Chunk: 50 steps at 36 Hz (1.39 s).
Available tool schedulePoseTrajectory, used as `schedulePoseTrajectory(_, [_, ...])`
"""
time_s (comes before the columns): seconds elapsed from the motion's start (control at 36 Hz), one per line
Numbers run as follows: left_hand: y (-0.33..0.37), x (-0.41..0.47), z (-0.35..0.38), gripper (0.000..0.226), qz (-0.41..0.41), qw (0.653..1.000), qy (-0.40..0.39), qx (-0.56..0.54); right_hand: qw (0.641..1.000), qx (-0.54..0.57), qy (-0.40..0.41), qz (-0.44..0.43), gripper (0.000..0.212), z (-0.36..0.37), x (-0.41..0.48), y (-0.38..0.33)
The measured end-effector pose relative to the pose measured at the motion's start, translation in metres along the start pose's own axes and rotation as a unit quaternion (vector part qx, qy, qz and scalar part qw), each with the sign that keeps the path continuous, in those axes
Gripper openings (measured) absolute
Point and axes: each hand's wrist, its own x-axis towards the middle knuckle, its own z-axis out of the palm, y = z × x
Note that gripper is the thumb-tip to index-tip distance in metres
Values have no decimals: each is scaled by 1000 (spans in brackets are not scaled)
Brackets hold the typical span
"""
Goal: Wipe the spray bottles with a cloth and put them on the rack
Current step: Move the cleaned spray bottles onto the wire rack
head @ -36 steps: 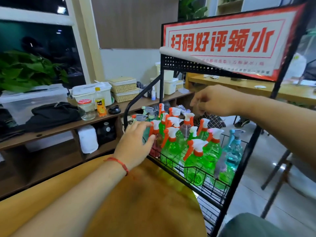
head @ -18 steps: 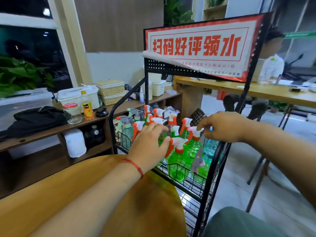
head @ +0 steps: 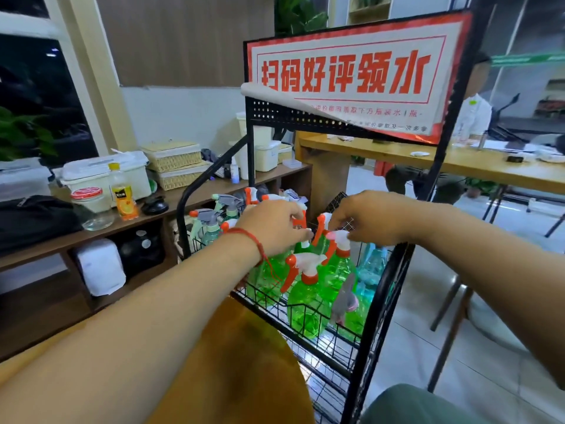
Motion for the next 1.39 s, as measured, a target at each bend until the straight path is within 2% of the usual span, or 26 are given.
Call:
schedulePoseTrajectory(0.08, [-4,13,5,28,6,1000,-12,14,998,-40,-36,-18,50,4,20,10])
schedulePoseTrajectory(0.25, [-10,18,12,22,35,998,2,54,999,-39,-25,-27,32,11,41,17])
schedulePoseTrajectory(0.5, [-13,11,14,24,46,998,12,44,998,-36,-17,-45,29,11,43,19])
schedulePoseTrajectory(0.64, [1,-10,10,31,63,992,106,1,997,-52,-15,-55,28,9,42,16])
schedulePoseTrajectory(0.78, [19,-37,18,37,38,997,9,60,995,-72,-21,-62,27,7,39,14])
schedulePoseTrajectory(0.89, [20,-39,31,35,19,998,-6,55,996,-62,-29,-55,30,6,37,15])
schedulePoseTrajectory(1.0, [24,-38,32,41,-2,999,-4,49,997,-56,-41,-27,54,-3,31,19])
schedulePoseTrajectory(1.08, [31,-44,28,45,-4,998,-10,57,994,-74,-85,7,48,-15,29,26])
schedulePoseTrajectory(1.11, [32,-49,26,42,8,998,4,60,991,-77,-112,14,45,-17,29,27])
schedulePoseTrajectory(1.19, [37,-69,24,37,109,984,127,56,981,-78,-174,32,37,-17,30,28])
schedulePoseTrajectory(1.22, [42,-77,23,37,127,981,139,37,979,-76,-185,37,35,-16,31,28])
schedulePoseTrajectory(1.33, [56,-99,39,47,74,997,10,-31,977,-86,-192,24,24,-10,33,26])
schedulePoseTrajectory(1.39, [54,-101,50,45,67,996,-14,-47,976,-97,-193,18,21,-8,33,25])
